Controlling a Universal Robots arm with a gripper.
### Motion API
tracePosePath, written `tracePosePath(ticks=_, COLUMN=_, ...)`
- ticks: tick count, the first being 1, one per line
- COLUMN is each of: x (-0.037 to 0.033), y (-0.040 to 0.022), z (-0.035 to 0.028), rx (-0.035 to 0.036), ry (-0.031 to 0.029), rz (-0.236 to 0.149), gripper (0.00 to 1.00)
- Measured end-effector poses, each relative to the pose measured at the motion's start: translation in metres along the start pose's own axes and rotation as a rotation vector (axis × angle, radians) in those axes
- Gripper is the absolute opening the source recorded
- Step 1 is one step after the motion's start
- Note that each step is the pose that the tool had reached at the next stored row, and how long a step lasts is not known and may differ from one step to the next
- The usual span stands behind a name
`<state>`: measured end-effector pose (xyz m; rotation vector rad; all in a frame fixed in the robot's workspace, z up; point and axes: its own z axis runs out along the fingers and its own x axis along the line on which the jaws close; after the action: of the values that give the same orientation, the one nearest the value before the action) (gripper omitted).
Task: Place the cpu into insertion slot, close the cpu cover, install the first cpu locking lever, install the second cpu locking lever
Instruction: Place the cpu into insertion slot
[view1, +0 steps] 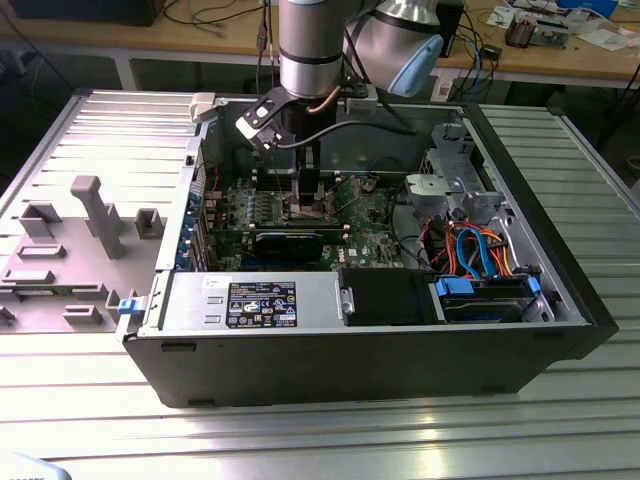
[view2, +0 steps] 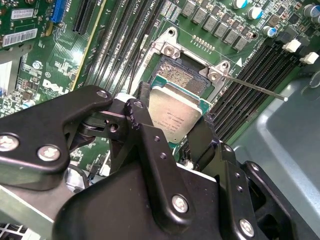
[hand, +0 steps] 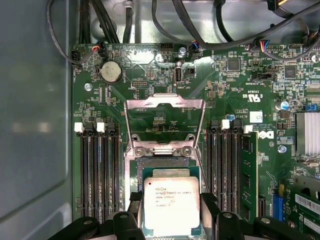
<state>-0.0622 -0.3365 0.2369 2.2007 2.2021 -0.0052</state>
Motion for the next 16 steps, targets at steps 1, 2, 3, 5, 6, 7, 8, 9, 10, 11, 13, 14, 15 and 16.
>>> tracePosePath(ticks=1, x=0.0000, y=0.0000, z=0.0002, rx=0.0000, ry=-0.0001, rz=0.000, gripper=0.55)
tracePosePath(ticks=2, x=0.0000, y=0.0000, z=0.0004, rx=0.0000, ry=0.0000, rz=0.000, gripper=0.55)
tracePosePath(ticks=3, x=0.0000, y=0.0000, z=0.0006, rx=0.0000, ry=0.0000, rz=0.000, gripper=0.55)
tracePosePath(ticks=5, x=0.0001, y=0.0000, z=0.0011, rx=0.0000, ry=0.0000, rz=0.000, gripper=0.55)
tracePosePath(ticks=6, x=0.0001, y=0.0000, z=0.0013, rx=0.0000, ry=0.0000, rz=0.000, gripper=0.55)
tracePosePath(ticks=7, x=0.0001, y=0.0000, z=0.0015, rx=0.0000, ry=0.0000, rz=0.000, gripper=0.55)
tracePosePath(ticks=8, x=0.0001, y=0.0000, z=0.0017, rx=0.0000, ry=0.0000, rz=0.000, gripper=0.55)
tracePosePath(ticks=9, x=0.0001, y=0.0000, z=0.0020, rx=0.0000, ry=0.0000, rz=0.000, gripper=0.55)
tracePosePath(ticks=10, x=0.0002, y=-0.0001, z=0.0023, rx=0.0000, ry=0.0000, rz=0.000, gripper=0.55)
tracePosePath(ticks=11, x=0.0002, y=-0.0001, z=0.0026, rx=0.0000, ry=0.0000, rz=0.000, gripper=0.55)
tracePosePath(ticks=13, x=0.0002, y=-0.0001, z=0.0029, rx=0.0000, ry=0.0000, rz=0.000, gripper=0.55)
tracePosePath(ticks=14, x=0.0002, y=-0.0001, z=0.0032, rx=0.0000, ry=0.0000, rz=0.000, gripper=0.55)
tracePosePath(ticks=15, x=0.0002, y=-0.0001, z=0.0033, rx=0.0001, ry=-0.0001, rz=0.000, gripper=0.55)
tracePosePath(ticks=16, x=0.0002, y=-0.0001, z=0.0036, rx=0.0000, ry=0.0000, rz=0.000, gripper=0.55)
